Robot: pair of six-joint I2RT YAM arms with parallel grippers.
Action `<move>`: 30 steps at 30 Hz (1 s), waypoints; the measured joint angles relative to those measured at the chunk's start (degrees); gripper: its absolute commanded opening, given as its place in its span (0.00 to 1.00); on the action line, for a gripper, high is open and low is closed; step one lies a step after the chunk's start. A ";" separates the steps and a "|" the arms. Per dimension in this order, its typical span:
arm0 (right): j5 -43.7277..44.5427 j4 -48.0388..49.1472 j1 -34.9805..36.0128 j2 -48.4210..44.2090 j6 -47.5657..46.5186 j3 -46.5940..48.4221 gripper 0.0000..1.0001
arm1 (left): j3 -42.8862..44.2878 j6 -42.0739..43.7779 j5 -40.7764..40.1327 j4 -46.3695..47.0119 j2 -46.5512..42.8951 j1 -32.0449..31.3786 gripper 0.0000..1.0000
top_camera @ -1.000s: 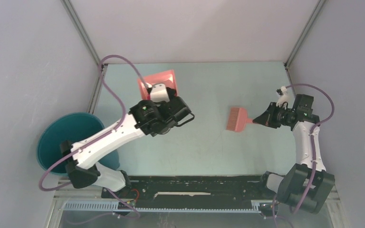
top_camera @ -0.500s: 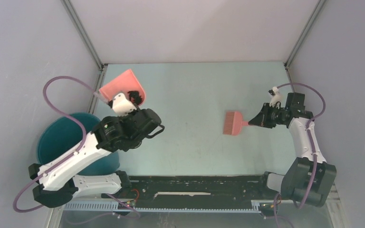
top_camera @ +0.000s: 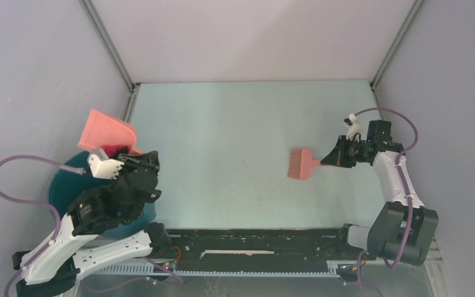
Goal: Sweep away the paper scraps from the table
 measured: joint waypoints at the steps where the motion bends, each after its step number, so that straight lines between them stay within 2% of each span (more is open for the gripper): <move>1: 0.17 0.00 0.26 0.02 -0.13 0.00 0.00 | -1.40 -0.66 -0.68 0.81 -1.84 0.00 0.00; 13: 1.92 0.00 3.30 1.07 -0.61 0.00 0.00 | -18.05 0.68 -3.04 20.11 -21.40 0.00 0.00; 21: 2.54 0.00 4.85 1.25 -0.92 0.02 0.00 | -20.31 2.36 -0.72 31.39 -24.44 0.00 0.00; 30: 2.93 0.00 5.27 1.29 -1.62 0.02 0.00 | -20.35 2.62 0.94 36.37 -24.44 0.00 0.00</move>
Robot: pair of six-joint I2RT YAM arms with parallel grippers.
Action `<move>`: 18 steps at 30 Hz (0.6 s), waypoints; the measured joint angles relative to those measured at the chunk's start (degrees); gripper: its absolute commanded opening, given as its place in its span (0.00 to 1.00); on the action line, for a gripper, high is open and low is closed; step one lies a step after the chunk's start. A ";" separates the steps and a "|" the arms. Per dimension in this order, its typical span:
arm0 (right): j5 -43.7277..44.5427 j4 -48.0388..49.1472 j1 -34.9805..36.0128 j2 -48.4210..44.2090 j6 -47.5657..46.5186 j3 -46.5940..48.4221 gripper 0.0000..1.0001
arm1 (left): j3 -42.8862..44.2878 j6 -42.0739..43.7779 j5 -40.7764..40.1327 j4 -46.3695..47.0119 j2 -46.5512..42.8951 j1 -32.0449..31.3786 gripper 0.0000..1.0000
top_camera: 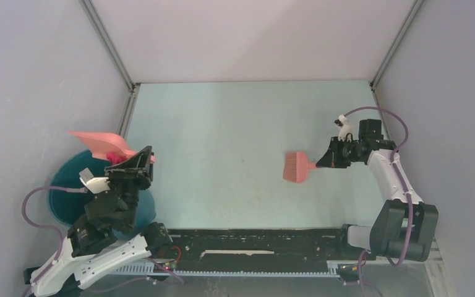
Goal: Sweep away the paper scraps from the table
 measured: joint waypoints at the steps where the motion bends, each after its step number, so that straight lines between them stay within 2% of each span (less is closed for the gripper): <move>1: 0.00 0.00 0.00 0.00 -0.02 0.00 0.00 | 0.00 -0.50 0.39 0.61 -0.02 0.00 0.00; 10: 0.39 0.00 0.59 0.00 -0.09 0.00 0.00 | 0.00 -11.91 4.76 1.53 -2.03 0.00 0.00; 18: 0.46 0.00 1.07 0.00 -0.20 0.00 0.00 | 0.76 -12.90 6.29 2.80 -2.19 0.00 0.00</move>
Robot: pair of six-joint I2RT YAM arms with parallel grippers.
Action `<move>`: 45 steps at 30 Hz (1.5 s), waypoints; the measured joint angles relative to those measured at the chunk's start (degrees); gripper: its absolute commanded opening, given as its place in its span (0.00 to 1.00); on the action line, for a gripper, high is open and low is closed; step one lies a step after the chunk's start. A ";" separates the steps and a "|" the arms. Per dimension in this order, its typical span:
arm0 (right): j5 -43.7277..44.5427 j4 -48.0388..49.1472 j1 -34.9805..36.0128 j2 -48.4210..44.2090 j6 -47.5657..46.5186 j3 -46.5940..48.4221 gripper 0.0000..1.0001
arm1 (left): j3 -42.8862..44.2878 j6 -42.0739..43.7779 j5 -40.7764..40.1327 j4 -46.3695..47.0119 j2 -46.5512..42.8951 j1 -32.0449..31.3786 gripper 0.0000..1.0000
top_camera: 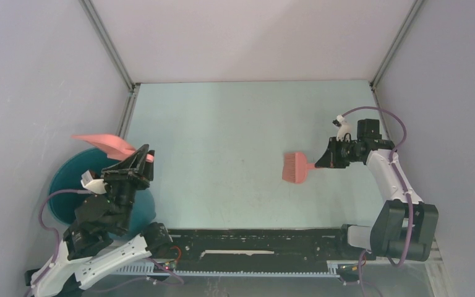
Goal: Sweep away the paper scraps from the table
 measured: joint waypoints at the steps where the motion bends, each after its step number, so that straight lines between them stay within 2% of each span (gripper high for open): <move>1: 0.00 0.00 0.00 0.00 -0.02 0.00 0.00 | 0.00 -0.02 0.02 0.00 0.00 0.00 0.00; 8: 0.07 -0.02 0.00 0.00 -0.07 0.00 0.00 | 0.63 0.00 -0.39 -1.77 2.14 0.00 0.00; 14: 0.26 -0.04 0.20 0.00 -0.09 0.00 0.00 | 9.88 1.03 -1.40 -12.00 12.72 0.00 0.00; 22: 0.42 -0.11 0.26 0.00 -0.28 0.00 0.00 | 18.58 15.21 -2.32 -16.39 26.75 0.00 0.00; 25: 0.44 -0.15 0.26 0.00 -0.31 0.00 0.00 | 21.86 23.96 -0.22 -16.76 32.76 0.24 0.00; 32: 0.48 -0.17 0.26 -0.02 -0.48 0.00 0.00 | 35.91 43.17 10.82 -17.40 48.04 0.63 0.00; 37: 0.63 -0.22 0.26 -0.22 -0.90 0.00 0.00 | 43.58 54.84 23.87 -20.81 59.04 1.49 0.00; 42: 0.61 -0.24 0.26 -0.42 -1.14 0.00 0.00 | 50.86 63.41 35.82 -31.41 70.90 1.49 0.00; 45: 0.59 -0.28 0.24 -0.63 -1.29 0.00 0.00 | 50.71 65.57 43.25 -37.53 75.71 1.62 0.00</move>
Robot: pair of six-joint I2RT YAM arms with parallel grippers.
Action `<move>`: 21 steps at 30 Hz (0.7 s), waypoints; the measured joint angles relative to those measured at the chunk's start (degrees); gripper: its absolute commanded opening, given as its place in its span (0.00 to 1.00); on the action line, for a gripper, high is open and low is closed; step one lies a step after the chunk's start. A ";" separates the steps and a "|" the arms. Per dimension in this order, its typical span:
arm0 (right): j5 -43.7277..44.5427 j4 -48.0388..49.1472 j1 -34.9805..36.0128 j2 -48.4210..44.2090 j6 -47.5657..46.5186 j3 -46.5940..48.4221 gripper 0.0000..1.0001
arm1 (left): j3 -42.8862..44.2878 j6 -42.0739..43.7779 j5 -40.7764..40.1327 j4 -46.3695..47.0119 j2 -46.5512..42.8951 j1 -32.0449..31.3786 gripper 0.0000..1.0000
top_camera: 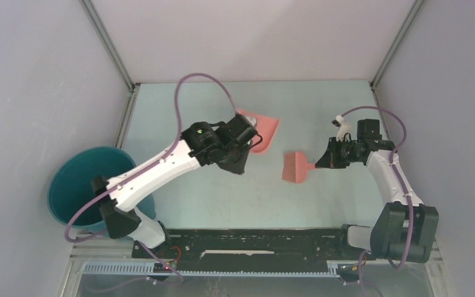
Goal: Sweep away the paper scraps from the table
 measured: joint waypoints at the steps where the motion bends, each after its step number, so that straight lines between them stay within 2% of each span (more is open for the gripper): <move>1: -0.09 -0.09 -0.07 -0.17 -0.13 0.00 0.00 | -1.62 0.15 2.38 -0.85 0.70 0.07 0.00; 4: -0.96 -1.07 -0.92 -0.68 -1.14 0.57 0.00 | -7.02 0.46 7.08 -4.24 2.03 0.09 0.00; 7: -0.70 -3.63 -1.97 -0.68 -2.91 3.10 0.00 | -10.36 0.39 8.20 -6.14 3.41 0.15 0.00; 12: 1.46 -7.78 -3.45 -0.68 -6.64 11.39 0.00 | -13.03 0.28 9.14 -5.38 7.82 0.22 0.00; 14: 5.14 -7.80 -2.54 -1.09 -8.94 14.47 0.00 | -13.05 0.31 9.55 -4.24 10.45 0.26 0.00; 18: 17.75 -5.18 5.73 -4.79 -14.75 14.71 0.00 | -13.03 0.28 10.82 -0.46 16.22 0.59 0.00; 21: 30.03 1.01 15.06 -10.08 -22.03 9.73 0.00 | -13.11 -0.02 11.47 1.99 19.08 0.76 0.00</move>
